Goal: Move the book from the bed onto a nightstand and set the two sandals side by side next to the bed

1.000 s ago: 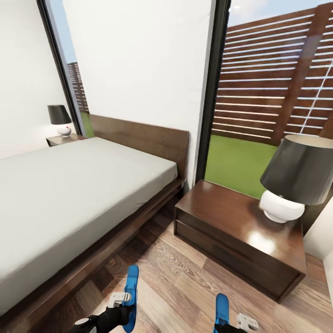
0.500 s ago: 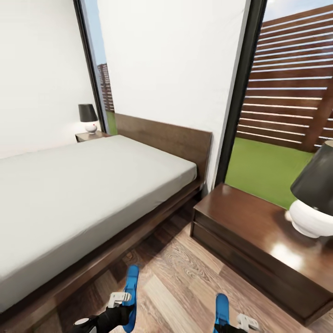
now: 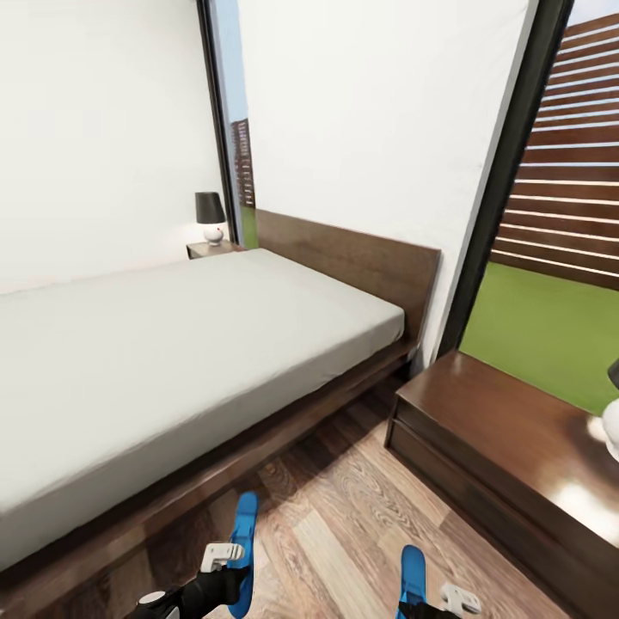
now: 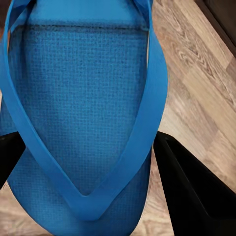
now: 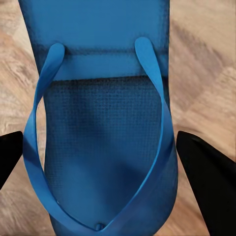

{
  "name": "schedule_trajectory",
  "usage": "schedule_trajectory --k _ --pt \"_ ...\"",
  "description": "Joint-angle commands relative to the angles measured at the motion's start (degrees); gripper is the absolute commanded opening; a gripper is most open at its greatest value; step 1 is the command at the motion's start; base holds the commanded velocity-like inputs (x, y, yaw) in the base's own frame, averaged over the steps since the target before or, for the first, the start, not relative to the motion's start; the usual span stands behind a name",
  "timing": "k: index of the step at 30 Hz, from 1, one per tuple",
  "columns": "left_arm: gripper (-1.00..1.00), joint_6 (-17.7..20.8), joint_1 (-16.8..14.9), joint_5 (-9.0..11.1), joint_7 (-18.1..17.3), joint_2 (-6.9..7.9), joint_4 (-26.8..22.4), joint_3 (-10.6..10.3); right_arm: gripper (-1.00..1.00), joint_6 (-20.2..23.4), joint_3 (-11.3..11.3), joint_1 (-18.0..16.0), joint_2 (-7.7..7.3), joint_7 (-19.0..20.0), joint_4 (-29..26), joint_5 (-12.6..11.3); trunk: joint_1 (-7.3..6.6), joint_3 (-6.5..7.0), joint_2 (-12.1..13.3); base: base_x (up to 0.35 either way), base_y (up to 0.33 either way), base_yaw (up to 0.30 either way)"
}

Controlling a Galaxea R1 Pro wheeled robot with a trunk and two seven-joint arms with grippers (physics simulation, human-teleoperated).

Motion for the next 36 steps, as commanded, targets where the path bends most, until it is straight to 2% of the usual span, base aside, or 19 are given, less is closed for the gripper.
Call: schedule_trajectory --k 1,36 --pt "-1.0 -0.3 -0.1 0.4 -0.1 0.02 0.1 -0.4 -1.0 0.2 0.5 0.0 -0.04 0.1 0.0 -0.6 -0.01 -0.05 0.0 0.0 0.0 0.289" --pt "-1.0 -0.3 -0.1 0.4 -0.1 0.02 0.1 -0.4 -1.0 0.2 0.5 0.0 -0.04 0.1 -0.1 -0.7 -0.01 -0.05 0.0 0.0 0.0 0.289"
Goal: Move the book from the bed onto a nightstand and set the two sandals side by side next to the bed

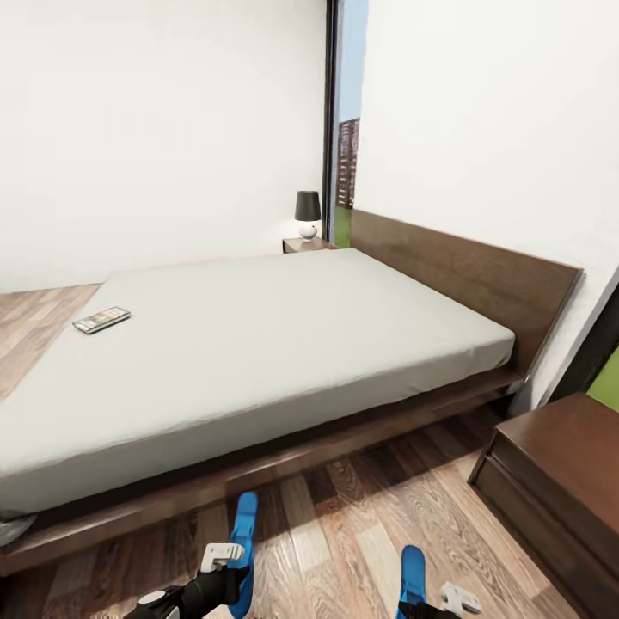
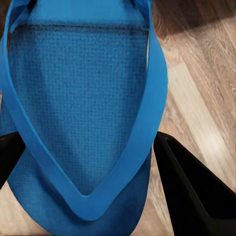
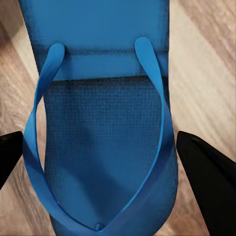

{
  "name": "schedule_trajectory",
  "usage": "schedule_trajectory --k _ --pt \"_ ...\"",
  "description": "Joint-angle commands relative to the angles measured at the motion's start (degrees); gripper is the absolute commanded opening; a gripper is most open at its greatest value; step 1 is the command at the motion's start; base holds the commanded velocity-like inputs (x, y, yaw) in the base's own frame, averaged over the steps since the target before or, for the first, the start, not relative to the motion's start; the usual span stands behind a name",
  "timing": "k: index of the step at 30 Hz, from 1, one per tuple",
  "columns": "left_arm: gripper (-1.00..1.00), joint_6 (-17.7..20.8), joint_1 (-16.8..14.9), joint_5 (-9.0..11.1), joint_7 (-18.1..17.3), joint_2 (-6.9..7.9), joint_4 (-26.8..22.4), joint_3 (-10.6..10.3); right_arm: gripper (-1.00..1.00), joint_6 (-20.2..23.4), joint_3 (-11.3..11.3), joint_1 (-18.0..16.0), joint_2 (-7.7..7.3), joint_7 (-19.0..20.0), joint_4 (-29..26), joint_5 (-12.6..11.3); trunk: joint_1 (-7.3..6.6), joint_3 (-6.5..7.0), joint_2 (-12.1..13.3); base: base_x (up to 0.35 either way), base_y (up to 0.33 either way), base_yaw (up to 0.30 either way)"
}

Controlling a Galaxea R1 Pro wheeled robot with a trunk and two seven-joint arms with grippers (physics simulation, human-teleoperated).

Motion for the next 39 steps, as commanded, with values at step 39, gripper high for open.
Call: schedule_trajectory --k 39 --pt "-1.0 -0.3 -0.1 0.4 -0.1 0.02 0.1 -0.4 -1.0 0.2 0.5 0.0 -0.04 0.1 0.0 -0.6 -0.01 -0.05 0.0 0.0 0.0 0.289"
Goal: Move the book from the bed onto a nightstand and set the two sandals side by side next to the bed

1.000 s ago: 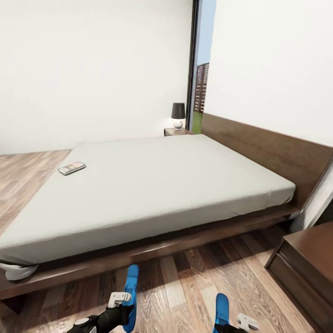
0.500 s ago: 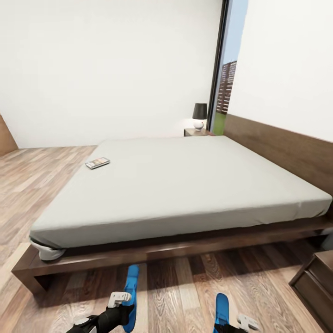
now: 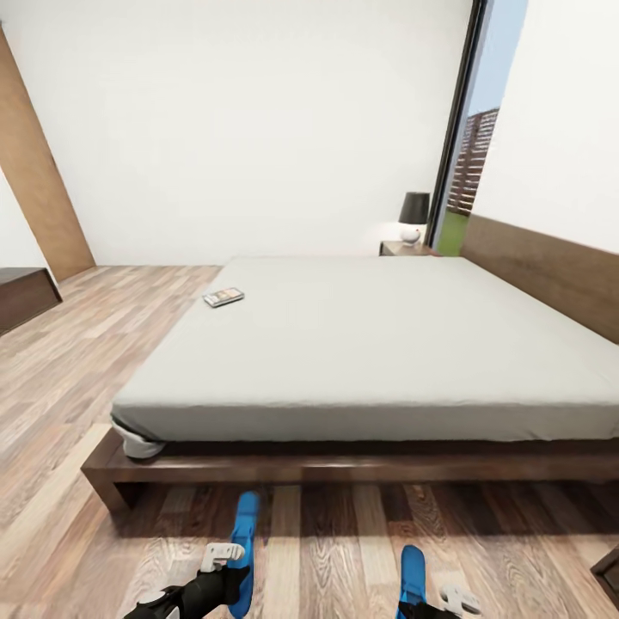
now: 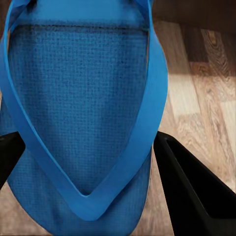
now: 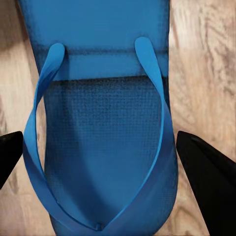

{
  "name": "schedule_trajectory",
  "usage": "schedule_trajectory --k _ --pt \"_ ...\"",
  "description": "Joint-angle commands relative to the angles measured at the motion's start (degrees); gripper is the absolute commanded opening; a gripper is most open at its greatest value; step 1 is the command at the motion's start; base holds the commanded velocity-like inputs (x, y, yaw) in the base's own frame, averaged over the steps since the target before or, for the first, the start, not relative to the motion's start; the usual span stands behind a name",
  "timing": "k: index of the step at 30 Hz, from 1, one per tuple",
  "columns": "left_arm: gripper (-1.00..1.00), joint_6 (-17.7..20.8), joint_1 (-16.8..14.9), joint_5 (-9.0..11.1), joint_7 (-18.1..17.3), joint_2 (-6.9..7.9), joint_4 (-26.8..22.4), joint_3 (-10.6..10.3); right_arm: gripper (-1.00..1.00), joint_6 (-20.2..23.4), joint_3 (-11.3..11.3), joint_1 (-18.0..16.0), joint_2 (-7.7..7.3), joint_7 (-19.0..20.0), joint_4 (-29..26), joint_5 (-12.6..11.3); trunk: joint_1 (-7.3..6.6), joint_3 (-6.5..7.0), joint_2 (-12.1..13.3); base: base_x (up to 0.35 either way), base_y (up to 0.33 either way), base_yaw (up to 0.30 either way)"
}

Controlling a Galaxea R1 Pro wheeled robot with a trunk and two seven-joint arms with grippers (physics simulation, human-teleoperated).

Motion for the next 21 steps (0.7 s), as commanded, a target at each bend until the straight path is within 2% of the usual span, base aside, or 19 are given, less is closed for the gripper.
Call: schedule_trajectory --k 1,6,21 --pt "-1.0 -0.3 -0.1 0.4 -0.1 0.02 0.1 -0.4 -1.0 0.3 0.5 0.0 -0.04 0.1 -0.1 -0.6 -0.01 -0.05 0.0 0.0 0.0 0.289" --pt "-1.0 -0.3 -0.1 0.4 -0.1 0.02 0.1 -0.4 -1.0 0.3 0.5 0.0 -0.05 0.1 -0.1 -0.6 -0.01 -0.06 0.0 0.0 0.0 0.227" --pt "-1.0 -0.3 -0.1 0.4 -0.1 0.02 0.1 -0.4 -1.0 0.3 0.5 0.0 -0.08 0.3 -0.1 -0.7 -0.01 -0.06 0.0 0.0 0.0 0.01"
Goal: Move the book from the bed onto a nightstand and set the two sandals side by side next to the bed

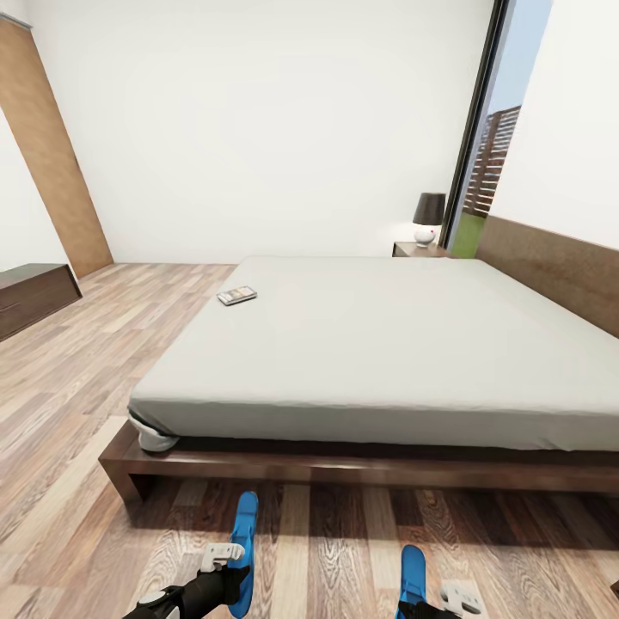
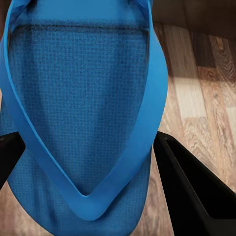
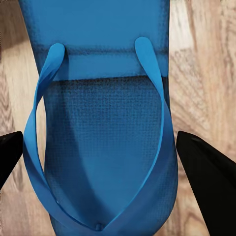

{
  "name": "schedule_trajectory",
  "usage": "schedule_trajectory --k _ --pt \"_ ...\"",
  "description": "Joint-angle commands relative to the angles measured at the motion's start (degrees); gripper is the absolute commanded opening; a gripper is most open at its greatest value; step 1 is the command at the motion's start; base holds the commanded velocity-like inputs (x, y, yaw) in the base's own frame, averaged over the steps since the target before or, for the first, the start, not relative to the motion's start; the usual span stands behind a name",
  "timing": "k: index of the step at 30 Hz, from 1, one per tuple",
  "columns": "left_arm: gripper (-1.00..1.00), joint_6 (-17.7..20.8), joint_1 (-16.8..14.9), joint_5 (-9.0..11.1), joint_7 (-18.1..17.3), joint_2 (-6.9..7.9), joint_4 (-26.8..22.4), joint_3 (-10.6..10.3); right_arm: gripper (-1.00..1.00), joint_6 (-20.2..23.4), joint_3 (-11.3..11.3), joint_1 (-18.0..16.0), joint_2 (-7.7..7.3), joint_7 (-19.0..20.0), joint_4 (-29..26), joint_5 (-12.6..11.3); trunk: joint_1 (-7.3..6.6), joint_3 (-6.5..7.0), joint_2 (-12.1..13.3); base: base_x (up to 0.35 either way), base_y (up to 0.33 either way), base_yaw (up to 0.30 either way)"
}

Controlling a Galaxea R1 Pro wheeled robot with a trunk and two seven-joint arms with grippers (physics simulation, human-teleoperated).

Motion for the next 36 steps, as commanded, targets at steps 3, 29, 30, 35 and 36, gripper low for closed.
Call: schedule_trajectory --k 3,29,30,35,36 --pt "-1.0 -0.3 0.0 0.3 -0.1 0.04 0.1 -0.5 -1.0 0.2 0.5 0.0 -0.05 0.3 -0.1 -0.8 -0.01 -0.05 0.0 0.0 0.0 0.0" --pt "-1.0 20.5 -0.8 -3.7 44.4 -6.2 -8.1 -0.5 -1.0 34.1 -0.7 -0.1 -31.75 42.1 -7.1 -10.4 -0.01 -0.05 0.0 0.0 0.0 0.0" --pt "-1.0 21.1 -0.8 -3.8 44.6 -6.2 -8.0 -0.5 -1.0 34.6 -0.8 -0.1 -32.6 42.7 -7.9 -12.5 -0.01 -0.05 0.0 0.0 0.0 0.0" --pt "-1.0 21.2 -0.8 -3.9 44.7 -6.23 -7.9 -0.5 -1.0 36.1 -0.9 -0.1 -33.52 43.3 -12.4 -18.8 -0.01 -0.05 0.0 0.0 0.0 0.0" --pt "-1.0 21.0 -0.8 -3.9 44.8 -6.22 -8.0 -0.4 -1.0 37.5 -0.9 -0.1 -33.55 43.3 -12.7 -19.2 -0.01 -0.05 0.0 0.0 0.0 0.0"
